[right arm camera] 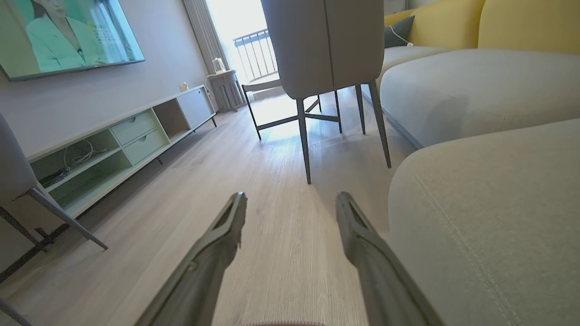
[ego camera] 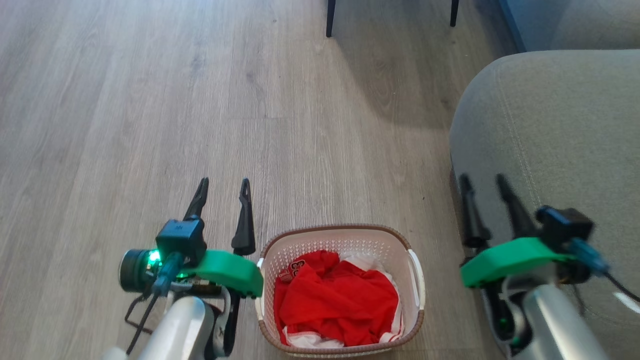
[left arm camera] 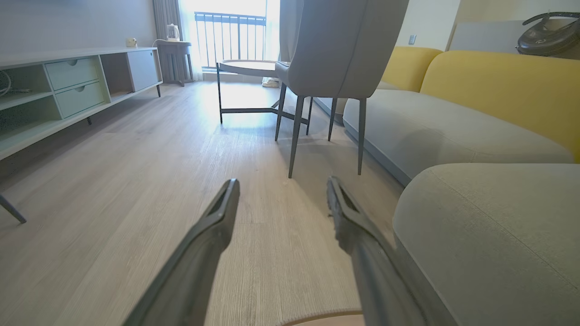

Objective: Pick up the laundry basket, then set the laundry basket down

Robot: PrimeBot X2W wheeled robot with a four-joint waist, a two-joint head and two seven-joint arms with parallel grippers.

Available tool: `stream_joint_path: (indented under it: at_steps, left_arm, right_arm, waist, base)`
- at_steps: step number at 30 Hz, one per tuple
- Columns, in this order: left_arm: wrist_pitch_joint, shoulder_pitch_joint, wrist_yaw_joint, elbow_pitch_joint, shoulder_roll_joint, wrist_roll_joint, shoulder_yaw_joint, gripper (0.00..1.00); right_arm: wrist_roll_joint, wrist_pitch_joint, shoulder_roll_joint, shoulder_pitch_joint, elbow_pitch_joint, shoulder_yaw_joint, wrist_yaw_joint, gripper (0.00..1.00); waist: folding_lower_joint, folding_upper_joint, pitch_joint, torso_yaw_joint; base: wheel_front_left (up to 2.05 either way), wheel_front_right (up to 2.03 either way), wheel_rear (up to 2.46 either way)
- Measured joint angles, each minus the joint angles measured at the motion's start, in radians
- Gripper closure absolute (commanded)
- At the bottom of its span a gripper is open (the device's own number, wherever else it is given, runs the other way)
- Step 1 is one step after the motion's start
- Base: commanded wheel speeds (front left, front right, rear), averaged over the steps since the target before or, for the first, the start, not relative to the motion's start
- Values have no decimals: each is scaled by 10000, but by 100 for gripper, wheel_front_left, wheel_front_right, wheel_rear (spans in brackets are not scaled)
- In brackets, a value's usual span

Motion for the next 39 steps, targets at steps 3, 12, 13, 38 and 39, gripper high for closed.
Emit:
stream_joint_path:
  at_steps: [3,12,13,38,39]
  left_arm:
    - [-2,408,-305,-502,-284,560,493,0]
    - [-2,1139,-809,-794,-533,995,1459,0]
    - [-2,1185,-805,-796,-533,991,1521,0]
    - [-2,1465,-1081,-577,-543,790,1507,0]
    - [-2,1465,-1104,-577,-543,790,1509,0]
  right_arm:
    - [-410,-6,48,360,-999,-539,0,0]
    - [-1586,-25,178,1363,-1618,-1022,0,0]
    - [-1678,-23,182,1445,-1609,-1055,0,0]
    - [-1716,-25,255,1639,-1494,-1204,0,0]
    - [-1716,-25,255,1639,-1494,-1204,0,0]
  waist:
    - [0,0,66,22]
    - [0,-1,46,-10]
    - [0,-1,30,-33]
    - [1,-1,-12,-122]
    - [0,-1,-15,-123]
  base:
    - [0,0,0]
    - [0,0,0]
    - [0,0,0]
    - [0,0,0]
    - [0,0,0]
